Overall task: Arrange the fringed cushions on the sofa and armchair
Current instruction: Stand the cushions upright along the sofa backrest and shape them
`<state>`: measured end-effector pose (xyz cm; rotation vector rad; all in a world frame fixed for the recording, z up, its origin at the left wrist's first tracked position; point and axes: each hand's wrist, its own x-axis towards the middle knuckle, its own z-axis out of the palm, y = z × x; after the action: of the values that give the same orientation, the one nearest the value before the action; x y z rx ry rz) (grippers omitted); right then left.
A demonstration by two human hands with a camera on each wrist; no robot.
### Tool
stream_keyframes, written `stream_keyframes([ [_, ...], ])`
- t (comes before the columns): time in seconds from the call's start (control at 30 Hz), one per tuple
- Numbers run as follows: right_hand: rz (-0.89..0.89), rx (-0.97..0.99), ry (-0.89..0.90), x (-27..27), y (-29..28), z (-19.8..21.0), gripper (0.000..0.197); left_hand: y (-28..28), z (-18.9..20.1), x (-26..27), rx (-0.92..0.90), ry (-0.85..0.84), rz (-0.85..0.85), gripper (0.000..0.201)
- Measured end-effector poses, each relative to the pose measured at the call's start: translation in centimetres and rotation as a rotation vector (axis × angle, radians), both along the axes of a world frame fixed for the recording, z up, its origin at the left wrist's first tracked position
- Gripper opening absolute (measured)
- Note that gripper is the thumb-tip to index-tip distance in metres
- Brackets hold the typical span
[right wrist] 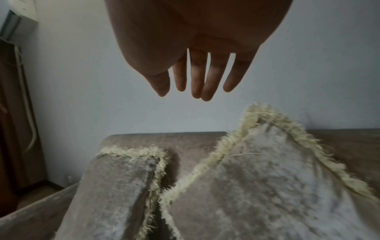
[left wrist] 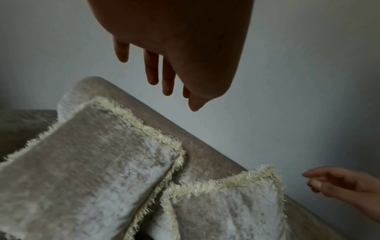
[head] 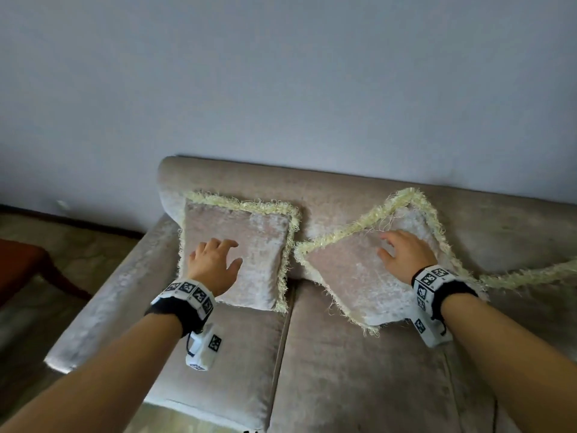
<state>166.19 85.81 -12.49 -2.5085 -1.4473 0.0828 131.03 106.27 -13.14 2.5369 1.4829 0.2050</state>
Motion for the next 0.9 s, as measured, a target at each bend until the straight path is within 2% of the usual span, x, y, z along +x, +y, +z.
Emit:
stream_keyframes([
  [0.23,0.044,0.000,0.044,-9.3,6.3,2.0,0.031,3.9,0.9,-8.8,-0.046,0.036,0.016,0.044],
  [0.57,0.232,-0.108,-0.051,-12.5,17.9,2.3,0.028,9.7,-2.3,-12.2,-0.131,0.048,0.146,0.048],
  [0.63,0.268,-0.129,-0.048,-13.0,20.5,1.7,0.026,11.1,-2.9,-12.7,-0.150,0.039,0.190,0.048],
  [0.73,0.297,-0.158,-0.027,-14.1,24.4,0.2,0.033,13.5,-4.3,-13.3,-0.190,0.068,0.227,0.048],
  [0.9,0.321,-0.279,0.007,-15.9,30.7,-3.1,0.047,19.2,-8.3,-13.7,-0.339,0.126,0.176,0.048],
])
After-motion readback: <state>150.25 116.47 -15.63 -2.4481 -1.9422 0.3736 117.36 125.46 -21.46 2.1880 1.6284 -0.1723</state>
